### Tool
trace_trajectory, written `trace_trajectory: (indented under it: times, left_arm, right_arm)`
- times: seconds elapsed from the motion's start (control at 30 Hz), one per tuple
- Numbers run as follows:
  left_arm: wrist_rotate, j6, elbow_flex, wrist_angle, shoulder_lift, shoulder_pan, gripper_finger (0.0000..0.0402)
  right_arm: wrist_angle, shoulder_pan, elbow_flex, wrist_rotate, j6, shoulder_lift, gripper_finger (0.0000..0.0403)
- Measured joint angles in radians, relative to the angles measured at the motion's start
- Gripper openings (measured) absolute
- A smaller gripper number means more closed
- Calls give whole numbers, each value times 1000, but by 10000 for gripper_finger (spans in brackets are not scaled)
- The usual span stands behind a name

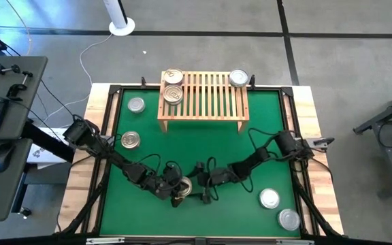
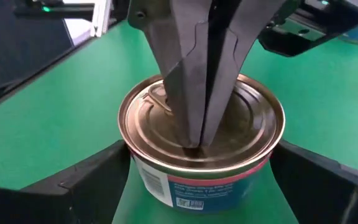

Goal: Stack canned seafood by type on shelf
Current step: Put the bottom middle blue tuna can on the shelf aligned with the other blue tuna can

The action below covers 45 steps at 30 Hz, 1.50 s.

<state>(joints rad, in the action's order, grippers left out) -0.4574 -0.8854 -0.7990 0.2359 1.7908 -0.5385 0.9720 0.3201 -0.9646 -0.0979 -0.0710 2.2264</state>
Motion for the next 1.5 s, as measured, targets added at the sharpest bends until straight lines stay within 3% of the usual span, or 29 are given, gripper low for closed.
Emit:
trace_trajectory:
  times: [0.27,0.47,0.63,0.8,0.93,1.13,1.3,1.5]
  left_arm:
    - [16,51,-26,-44,-38,3,0]
    - [32,21,-133,-342,-161,-15,0]
    - [41,-190,-166,-640,-229,-77,0]
    - [-3,-401,-161,-871,-180,-140,0]
    - [-43,-411,-119,-769,-115,-133,0]
    - [-38,-295,-102,-587,-28,-74,0]
    - [4,-225,-100,-555,-8,-37,0]
    - [-23,-216,-100,-544,-6,-35,0]
  right_arm:
    - [5,-19,-5,19,-8,18,369]
    - [-36,-20,-3,12,-26,21,369]
    - [-56,-19,-4,-17,-25,21,369]
    - [-46,-21,-4,-17,-36,21,369]
    - [-27,-31,-3,-9,-62,21,369]
    - [-61,-33,-33,2,-55,21,369]
    - [-121,-33,-66,28,-26,20,370]
    - [-113,-33,-66,31,-8,20,370]
